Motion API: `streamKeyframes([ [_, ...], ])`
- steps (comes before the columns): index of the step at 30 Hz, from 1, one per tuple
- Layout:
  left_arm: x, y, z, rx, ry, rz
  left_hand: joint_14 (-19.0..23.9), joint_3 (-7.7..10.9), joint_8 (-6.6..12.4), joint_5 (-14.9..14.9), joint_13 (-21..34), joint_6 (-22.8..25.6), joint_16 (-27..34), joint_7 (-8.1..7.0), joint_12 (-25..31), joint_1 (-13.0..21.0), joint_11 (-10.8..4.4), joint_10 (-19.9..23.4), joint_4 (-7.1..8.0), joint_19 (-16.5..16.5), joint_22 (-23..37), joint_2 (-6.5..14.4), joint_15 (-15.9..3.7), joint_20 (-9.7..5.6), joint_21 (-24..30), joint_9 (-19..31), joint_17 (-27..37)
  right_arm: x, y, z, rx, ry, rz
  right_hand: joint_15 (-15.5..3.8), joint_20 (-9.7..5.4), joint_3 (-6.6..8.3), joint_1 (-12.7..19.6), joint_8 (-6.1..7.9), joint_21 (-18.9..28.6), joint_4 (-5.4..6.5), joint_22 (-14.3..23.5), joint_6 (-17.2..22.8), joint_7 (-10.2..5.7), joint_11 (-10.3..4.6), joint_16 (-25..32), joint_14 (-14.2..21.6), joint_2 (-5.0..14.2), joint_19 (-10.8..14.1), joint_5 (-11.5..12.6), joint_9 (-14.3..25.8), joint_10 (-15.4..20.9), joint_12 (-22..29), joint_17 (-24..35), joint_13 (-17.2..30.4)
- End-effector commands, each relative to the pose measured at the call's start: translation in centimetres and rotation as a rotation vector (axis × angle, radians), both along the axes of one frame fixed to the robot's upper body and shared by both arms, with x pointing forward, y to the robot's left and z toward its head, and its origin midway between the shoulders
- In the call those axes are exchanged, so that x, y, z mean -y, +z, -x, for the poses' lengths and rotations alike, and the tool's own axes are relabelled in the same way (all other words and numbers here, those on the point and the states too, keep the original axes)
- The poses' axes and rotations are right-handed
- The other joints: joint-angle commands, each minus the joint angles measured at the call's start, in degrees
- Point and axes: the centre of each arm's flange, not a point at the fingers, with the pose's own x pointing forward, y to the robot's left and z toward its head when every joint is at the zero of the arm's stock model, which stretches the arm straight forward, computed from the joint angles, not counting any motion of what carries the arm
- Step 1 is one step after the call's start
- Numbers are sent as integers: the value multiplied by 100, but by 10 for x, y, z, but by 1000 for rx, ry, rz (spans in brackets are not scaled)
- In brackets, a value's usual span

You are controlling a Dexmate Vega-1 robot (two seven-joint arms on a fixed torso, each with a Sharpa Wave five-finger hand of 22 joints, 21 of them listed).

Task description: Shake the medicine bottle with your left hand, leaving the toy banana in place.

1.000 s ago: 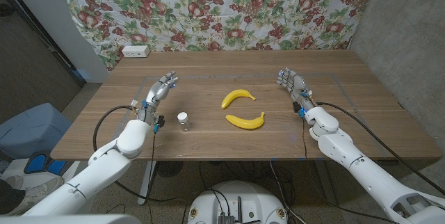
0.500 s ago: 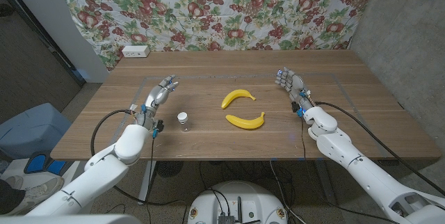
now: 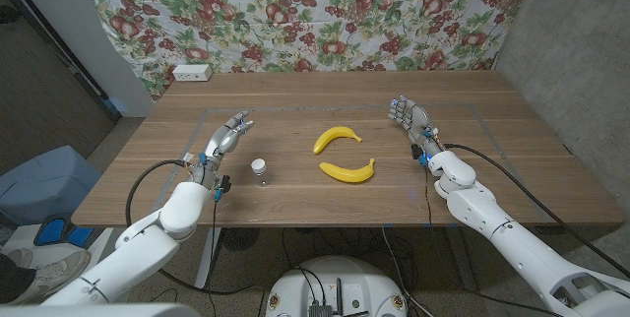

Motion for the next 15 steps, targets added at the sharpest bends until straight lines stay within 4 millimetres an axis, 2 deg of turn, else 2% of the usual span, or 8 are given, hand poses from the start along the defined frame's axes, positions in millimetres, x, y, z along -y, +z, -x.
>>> streamKeyframes([
  [1,4,-8,7,-12,3,-18,35,-5,-1,-3,25,21,-7,-26,-10,37,-46,28,-53,55,31,-12,-77,-22,-35,25,12,-1,-3,4,6,0,0,33,4,13,-30,1,-12,-29,26,60,-20,16,31,0,6,36,51,31,54,43,1,0],
  [15,10,-19,17,-33,-2,-13,38,-23,6,1,26,34,-8,-16,-11,65,-51,31,-118,73,32,29,-89,-24,-64,27,12,-3,-6,5,10,12,0,38,8,6,-55,1,-46,-35,27,63,-18,21,33,-5,11,52,50,31,72,52,-5,-15],
])
